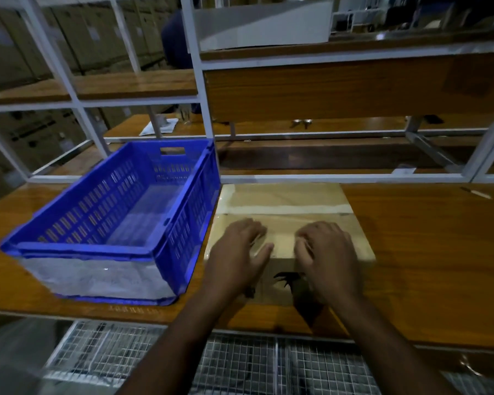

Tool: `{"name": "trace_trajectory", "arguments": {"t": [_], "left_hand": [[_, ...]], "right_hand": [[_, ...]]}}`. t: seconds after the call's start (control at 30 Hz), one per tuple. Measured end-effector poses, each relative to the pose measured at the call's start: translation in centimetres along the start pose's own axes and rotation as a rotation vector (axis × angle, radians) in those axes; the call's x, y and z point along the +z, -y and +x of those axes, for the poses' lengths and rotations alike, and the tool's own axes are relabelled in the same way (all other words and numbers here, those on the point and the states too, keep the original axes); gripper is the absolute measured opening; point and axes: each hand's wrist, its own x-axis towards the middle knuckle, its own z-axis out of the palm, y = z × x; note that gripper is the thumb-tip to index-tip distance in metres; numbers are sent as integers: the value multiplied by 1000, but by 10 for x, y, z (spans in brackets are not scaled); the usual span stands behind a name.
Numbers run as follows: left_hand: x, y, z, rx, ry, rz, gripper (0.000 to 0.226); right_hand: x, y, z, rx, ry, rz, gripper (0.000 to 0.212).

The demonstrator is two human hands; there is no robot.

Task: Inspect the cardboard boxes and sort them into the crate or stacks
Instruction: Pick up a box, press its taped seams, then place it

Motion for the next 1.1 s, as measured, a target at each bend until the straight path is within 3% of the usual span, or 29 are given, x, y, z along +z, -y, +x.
{"name": "trace_trajectory", "arguments": {"t": [0.1,0.23,0.37,0.53,0.7,0.77,0.83,0.93,1.1], "left_hand": [[9,1,-1,26,-35,52,38],[9,3,1,72,-71,85,33],[0,9,20,132,-2,88,29],[-3,16,35,208,88,114,31],[-4,14,53,142,115,103,22],[-1,17,63,119,108,99,37],[3,19,70,82,133,108,52],[11,19,75,92,153,206,43],[15,28,77,79,195,349,56]], "right_hand": [[12,5,-7,-56,-56,-29,11],[13,8,-1,13,-86,-72,11],[10,24,19,73,-32,-137,14],[14,24,19,-25,53,-126,14],[13,34,50,10,125,-204,17],[19,35,60,-63,162,-214,16],[29,29,63,-110,281,-222,39],[33,22,69,-120,472,-200,57],[33,16,76,-114,432,-191,53]]}}
